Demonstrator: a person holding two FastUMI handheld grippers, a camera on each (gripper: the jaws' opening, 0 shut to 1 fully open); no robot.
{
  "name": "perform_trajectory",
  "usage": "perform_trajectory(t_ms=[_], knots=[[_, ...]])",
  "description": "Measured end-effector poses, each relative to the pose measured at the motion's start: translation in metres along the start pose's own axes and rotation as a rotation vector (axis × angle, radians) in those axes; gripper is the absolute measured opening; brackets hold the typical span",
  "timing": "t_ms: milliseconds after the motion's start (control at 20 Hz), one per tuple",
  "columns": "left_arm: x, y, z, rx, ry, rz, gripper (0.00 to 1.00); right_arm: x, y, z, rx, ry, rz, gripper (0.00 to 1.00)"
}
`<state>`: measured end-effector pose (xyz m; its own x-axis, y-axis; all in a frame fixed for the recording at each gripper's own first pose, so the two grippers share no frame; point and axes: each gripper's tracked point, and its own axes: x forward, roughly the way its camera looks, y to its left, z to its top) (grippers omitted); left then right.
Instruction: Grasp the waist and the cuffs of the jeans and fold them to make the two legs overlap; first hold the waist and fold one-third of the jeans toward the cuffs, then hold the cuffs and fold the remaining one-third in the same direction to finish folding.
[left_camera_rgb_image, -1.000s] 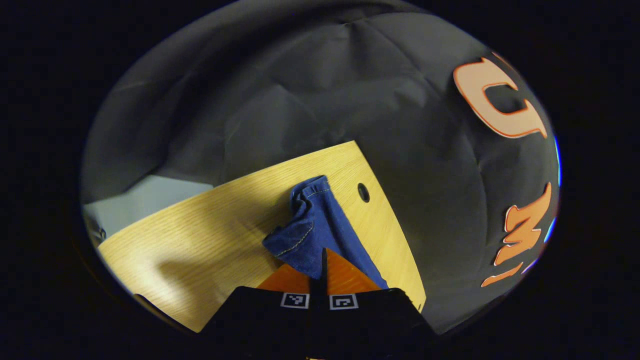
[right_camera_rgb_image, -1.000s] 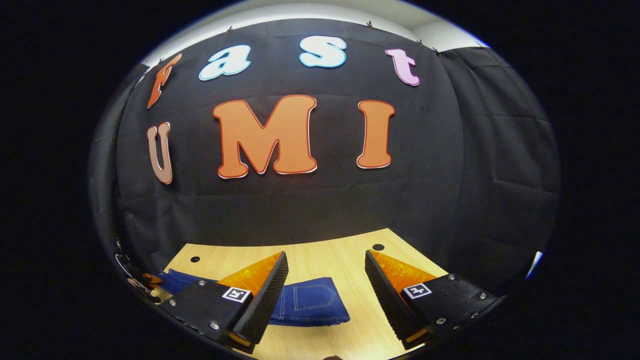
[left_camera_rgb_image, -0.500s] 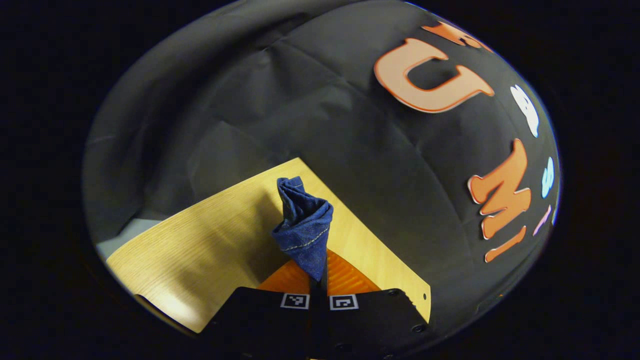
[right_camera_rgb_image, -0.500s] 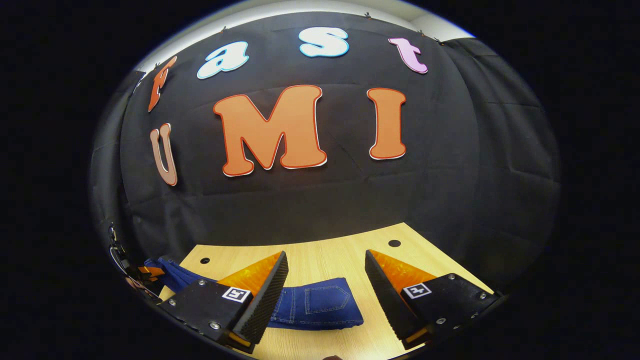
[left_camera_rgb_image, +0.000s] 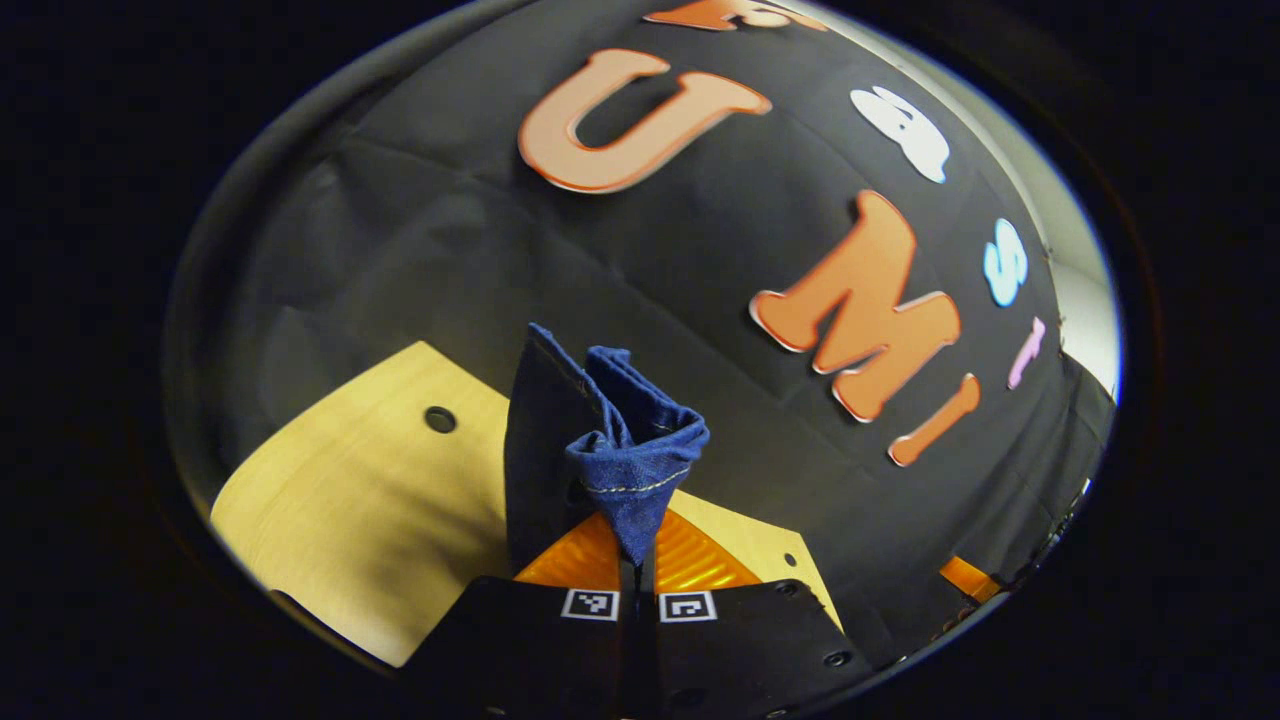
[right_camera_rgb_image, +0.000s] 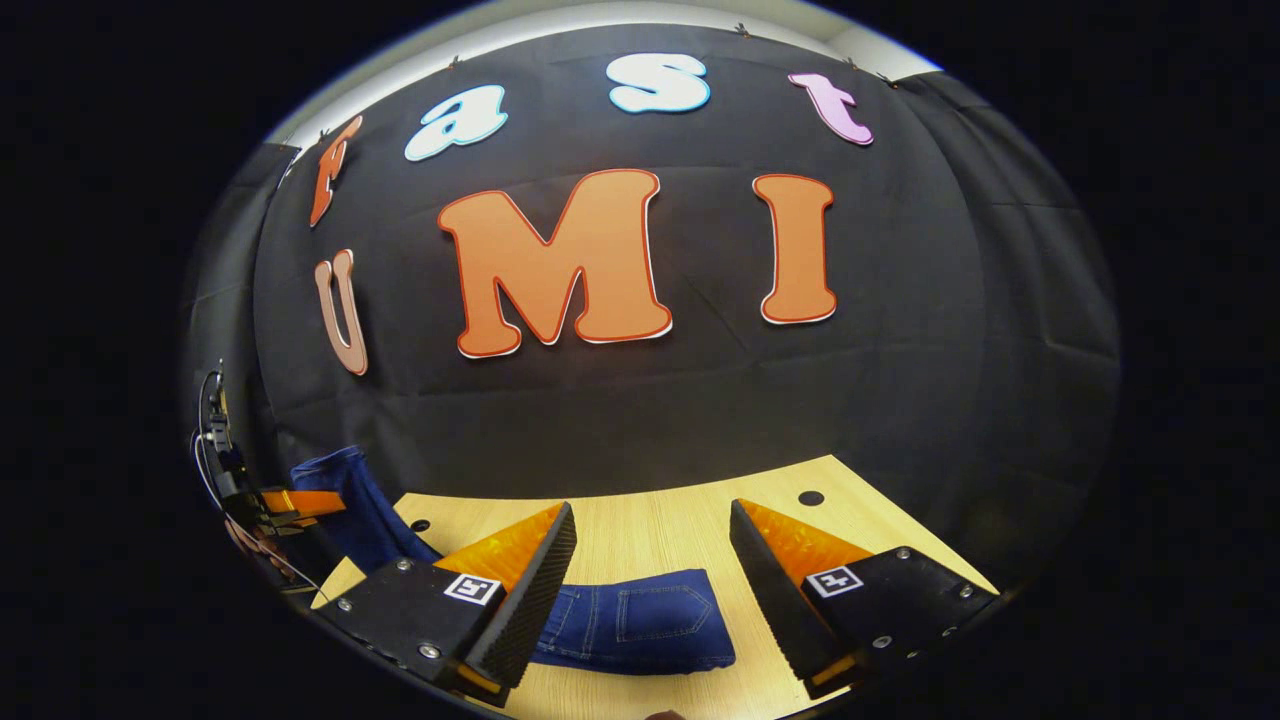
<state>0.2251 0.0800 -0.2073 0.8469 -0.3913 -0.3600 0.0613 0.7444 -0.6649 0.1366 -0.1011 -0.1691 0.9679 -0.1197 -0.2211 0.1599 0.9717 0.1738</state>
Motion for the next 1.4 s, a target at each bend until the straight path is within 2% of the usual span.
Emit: perform_trajectory(t_ms=[250, 550, 700, 800, 900, 1000, 1100, 1250, 1400], knots=[[0.042, -0.086, -0.058, 0.047, 0.12, -0.091, 0.0, 0.0, -0.03, -0.006, 0.043, 0.008, -0.018, 0.95], [0.081, -0.155, -0.136, 0.138, 0.279, -0.13, 0.0, -0.002, -0.079, -0.013, 0.089, 0.017, -0.075, 0.95], [0.097, -0.173, -0.174, 0.203, 0.346, -0.113, 0.0, -0.002, -0.093, -0.022, 0.089, 0.028, -0.089, 0.95], [0.102, -0.177, -0.212, 0.259, 0.433, -0.089, 0.0, -0.001, -0.096, -0.029, 0.086, 0.043, -0.086, 0.95], [0.105, -0.179, -0.254, 0.349, 0.504, -0.065, 0.0, 0.001, -0.094, -0.034, 0.086, 0.05, -0.076, 0.95], [0.095, -0.185, -0.273, 0.429, 0.549, -0.096, 0.05, 0.002, -0.089, -0.034, 0.068, 0.044, -0.065, 0.95], [0.078, -0.2, -0.283, 0.477, 0.572, -0.156, 0.37, 0.002, -0.083, -0.032, 0.052, 0.031, -0.054, 0.95], [0.067, -0.205, -0.263, 0.57, 0.519, -0.16, 0.86, 0.002, -0.071, -0.029, 0.009, 0.0, -0.04, 0.95], [0.058, -0.211, -0.218, 0.661, 0.376, -0.131, 0.91, 0.0, -0.055, -0.02, -0.031, -0.039, -0.016, 0.95]])
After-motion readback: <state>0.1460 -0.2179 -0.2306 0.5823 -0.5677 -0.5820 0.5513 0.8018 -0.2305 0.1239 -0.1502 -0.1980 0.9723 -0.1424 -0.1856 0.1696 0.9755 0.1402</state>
